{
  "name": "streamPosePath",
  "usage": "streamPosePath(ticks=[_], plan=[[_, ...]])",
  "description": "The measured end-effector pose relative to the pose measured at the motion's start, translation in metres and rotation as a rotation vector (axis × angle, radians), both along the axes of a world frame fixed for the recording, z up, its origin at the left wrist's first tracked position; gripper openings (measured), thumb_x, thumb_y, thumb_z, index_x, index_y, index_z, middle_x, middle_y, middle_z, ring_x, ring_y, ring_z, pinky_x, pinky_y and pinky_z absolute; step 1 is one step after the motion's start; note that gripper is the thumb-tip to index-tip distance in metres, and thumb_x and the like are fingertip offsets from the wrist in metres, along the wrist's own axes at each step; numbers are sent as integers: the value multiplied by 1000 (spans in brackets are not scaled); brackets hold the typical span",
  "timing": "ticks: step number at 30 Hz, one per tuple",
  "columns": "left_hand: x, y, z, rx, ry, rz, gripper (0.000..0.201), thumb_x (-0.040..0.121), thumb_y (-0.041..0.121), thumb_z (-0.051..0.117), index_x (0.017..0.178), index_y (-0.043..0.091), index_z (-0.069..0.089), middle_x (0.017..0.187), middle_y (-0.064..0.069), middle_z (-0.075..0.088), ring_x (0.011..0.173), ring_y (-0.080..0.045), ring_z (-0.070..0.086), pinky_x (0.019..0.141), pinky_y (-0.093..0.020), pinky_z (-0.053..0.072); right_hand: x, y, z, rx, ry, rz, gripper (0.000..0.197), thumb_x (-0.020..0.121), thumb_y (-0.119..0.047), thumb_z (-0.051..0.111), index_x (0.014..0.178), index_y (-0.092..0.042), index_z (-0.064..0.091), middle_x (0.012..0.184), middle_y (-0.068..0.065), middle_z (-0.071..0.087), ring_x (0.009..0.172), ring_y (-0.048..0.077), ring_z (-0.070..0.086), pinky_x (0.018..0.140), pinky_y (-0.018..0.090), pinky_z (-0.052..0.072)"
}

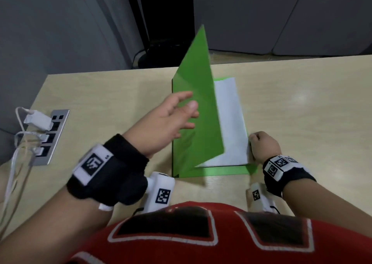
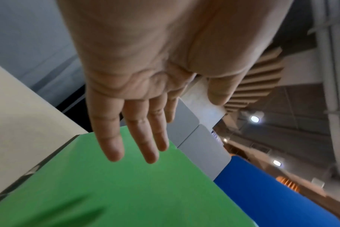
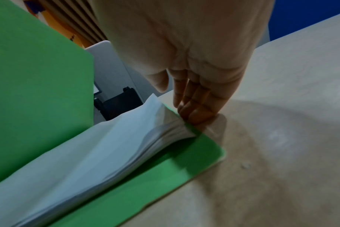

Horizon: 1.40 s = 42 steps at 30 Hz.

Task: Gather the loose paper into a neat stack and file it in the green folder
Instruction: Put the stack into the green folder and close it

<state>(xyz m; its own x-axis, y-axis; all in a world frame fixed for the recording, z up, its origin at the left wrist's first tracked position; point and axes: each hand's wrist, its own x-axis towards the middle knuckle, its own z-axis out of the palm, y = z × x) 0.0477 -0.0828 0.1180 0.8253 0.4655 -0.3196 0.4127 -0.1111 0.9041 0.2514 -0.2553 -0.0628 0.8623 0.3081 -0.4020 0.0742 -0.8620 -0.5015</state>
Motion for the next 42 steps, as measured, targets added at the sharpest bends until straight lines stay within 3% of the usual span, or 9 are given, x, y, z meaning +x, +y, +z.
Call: streamPosePath(ticks=[4,9,11,18,22,26,31,38,42], plan=[[16,0,-32,66,162,-126,46,92,50,40,133,28,42,117,6,63,102,-10,62,93,-38,49,2,-14,2,29,23,-16,40,101,-25,34,115,0,61,120,27,62,110,40,56,88,38,42],[30,16,-86,328,434,-217,49,90,50,46,129,19,46,121,-8,62,104,-22,61,94,-35,46,4,-24,2,153,92,-92,46,96,-45,30,93,-17,66,106,15,71,102,35,63,96,44,47],[28,23,-106,387,544,-214,53,90,48,48,132,17,44,130,-11,56,112,-25,57,96,-33,44,1,-23,5,114,39,-49,47,96,-46,35,109,-11,64,113,17,68,106,35,61,95,39,46],[14,34,-149,491,700,-239,60,87,40,53,143,30,30,139,-18,37,113,-33,53,95,-36,43,-31,-4,10,-6,-172,407,69,89,-50,54,147,-19,31,157,8,24,142,27,30,116,42,25],[12,35,-155,524,732,-257,64,85,42,53,143,34,27,139,-15,33,118,-34,49,100,-37,41,-39,7,-1,-296,-96,642,89,87,-63,45,153,-18,6,162,14,-5,149,33,-2,121,45,14],[12,30,-159,731,688,-291,73,80,46,57,143,35,23,155,-8,14,139,-34,22,108,-50,33,-40,11,-2,-364,-79,688,93,88,-64,42,153,-17,-4,160,17,-13,148,35,-9,122,44,9],[21,29,-170,738,631,-366,90,76,55,60,144,43,2,158,0,-16,146,-29,-11,113,-62,12,-49,32,3,-348,-56,742,95,88,-62,45,152,-17,-8,159,18,-17,147,36,-13,121,42,5],[-1,75,-184,588,790,-225,111,63,60,71,138,54,-10,155,1,-26,141,-39,-20,104,-71,22,-70,89,8,-200,1,904,91,88,-47,58,154,-19,2,161,12,-13,149,30,-8,120,39,7],[-24,111,-181,574,823,-136,112,61,57,75,142,49,-3,155,-1,-24,143,-38,-15,108,-66,23,-77,119,10,-15,32,742,89,83,-41,66,151,-12,16,162,8,3,147,25,15,118,34,18]])
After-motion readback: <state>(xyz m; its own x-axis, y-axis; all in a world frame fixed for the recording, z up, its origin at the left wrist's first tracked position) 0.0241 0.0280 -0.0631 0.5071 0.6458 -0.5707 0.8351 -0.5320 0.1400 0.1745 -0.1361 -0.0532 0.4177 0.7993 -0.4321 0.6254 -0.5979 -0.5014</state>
